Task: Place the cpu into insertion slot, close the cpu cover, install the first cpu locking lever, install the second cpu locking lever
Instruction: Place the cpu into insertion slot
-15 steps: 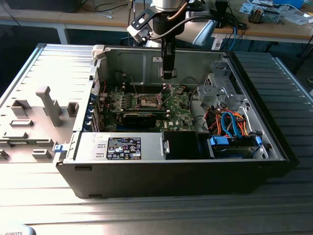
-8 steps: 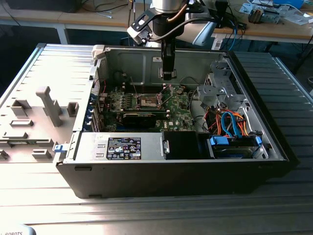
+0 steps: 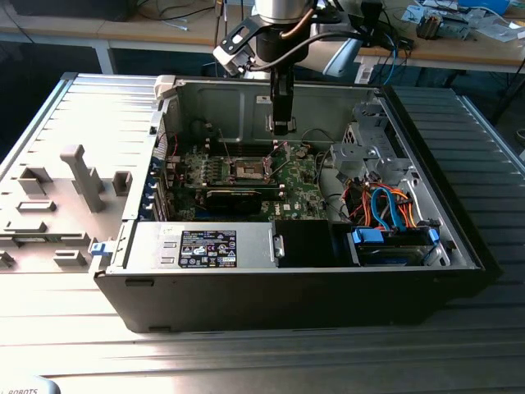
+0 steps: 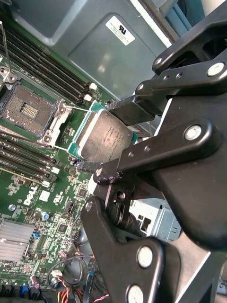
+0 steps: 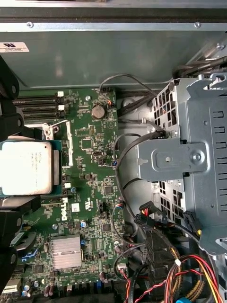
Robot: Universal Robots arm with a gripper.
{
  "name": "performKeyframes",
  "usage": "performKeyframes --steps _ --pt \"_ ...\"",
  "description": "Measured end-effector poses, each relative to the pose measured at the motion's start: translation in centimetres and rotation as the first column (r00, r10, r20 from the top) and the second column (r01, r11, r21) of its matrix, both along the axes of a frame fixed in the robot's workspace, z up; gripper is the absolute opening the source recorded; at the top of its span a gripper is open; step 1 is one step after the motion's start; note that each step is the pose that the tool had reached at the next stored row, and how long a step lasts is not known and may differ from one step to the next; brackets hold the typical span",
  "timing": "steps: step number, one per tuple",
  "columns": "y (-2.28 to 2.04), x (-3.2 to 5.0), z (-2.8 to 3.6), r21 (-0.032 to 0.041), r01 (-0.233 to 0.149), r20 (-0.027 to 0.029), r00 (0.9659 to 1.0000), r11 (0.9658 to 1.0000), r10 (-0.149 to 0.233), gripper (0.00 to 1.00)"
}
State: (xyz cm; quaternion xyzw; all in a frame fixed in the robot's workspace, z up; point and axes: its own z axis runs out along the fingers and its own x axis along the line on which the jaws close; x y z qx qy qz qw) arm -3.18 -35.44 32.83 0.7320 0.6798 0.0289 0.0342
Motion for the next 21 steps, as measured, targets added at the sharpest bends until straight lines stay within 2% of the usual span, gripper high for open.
performKeyframes --steps 17,21 --pt "0.0 0.0 -0.46 0.0001 0.0 0.0001 1.0 1.0 0.0 0.55" --pt "0.2 -0.01 -0.91 -0.0003 -0.002 0.0001 1.0 1.0 0.002 0.55"
